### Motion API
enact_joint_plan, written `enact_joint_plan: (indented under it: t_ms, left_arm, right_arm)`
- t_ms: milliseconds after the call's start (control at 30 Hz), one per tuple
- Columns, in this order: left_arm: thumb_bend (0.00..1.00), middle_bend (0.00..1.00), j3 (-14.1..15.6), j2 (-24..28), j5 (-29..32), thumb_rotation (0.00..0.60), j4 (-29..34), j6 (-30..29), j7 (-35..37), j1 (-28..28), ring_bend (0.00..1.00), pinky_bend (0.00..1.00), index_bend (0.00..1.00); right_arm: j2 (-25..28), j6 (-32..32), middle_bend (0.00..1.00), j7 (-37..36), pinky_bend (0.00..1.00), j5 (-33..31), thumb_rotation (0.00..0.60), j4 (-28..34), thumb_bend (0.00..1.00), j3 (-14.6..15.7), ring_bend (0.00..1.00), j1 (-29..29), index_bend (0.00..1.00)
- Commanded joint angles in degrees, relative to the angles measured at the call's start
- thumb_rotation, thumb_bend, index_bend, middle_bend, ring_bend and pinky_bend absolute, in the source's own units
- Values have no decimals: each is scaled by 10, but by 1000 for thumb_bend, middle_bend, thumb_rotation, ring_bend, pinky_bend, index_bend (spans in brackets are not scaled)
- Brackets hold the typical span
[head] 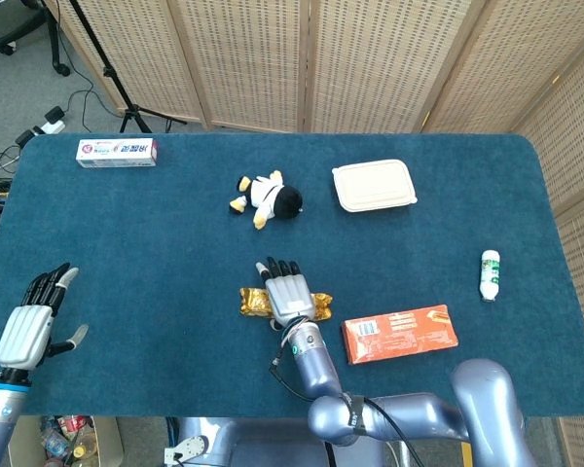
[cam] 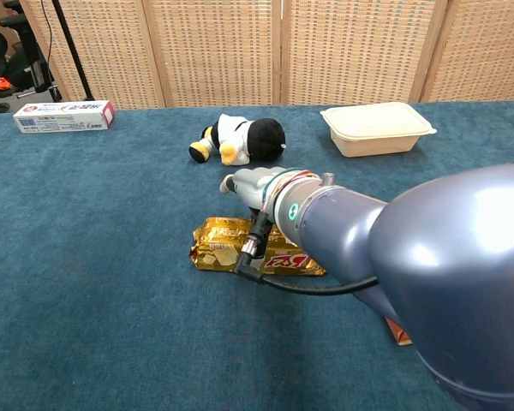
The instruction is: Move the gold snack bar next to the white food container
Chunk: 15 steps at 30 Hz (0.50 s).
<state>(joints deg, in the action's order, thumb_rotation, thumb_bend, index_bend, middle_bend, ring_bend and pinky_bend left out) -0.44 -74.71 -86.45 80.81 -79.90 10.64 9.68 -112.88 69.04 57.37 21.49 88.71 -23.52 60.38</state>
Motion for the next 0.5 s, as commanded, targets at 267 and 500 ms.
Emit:
enact_joint_plan:
  t_ms: [267, 500]
  left_arm:
    - [298, 0, 0, -2, 8, 600, -2, 12, 0, 1, 0, 9, 0]
    - [298, 0, 2, -4, 8, 600, -5, 18, -1, 1, 0, 9, 0]
  right_arm:
    - [-1, -19, 0, 1, 55, -6, 600, -32, 234, -6, 0, 24, 16]
    - [0, -31, 0, -2, 55, -14, 600, -53, 234, -11, 0, 36, 16]
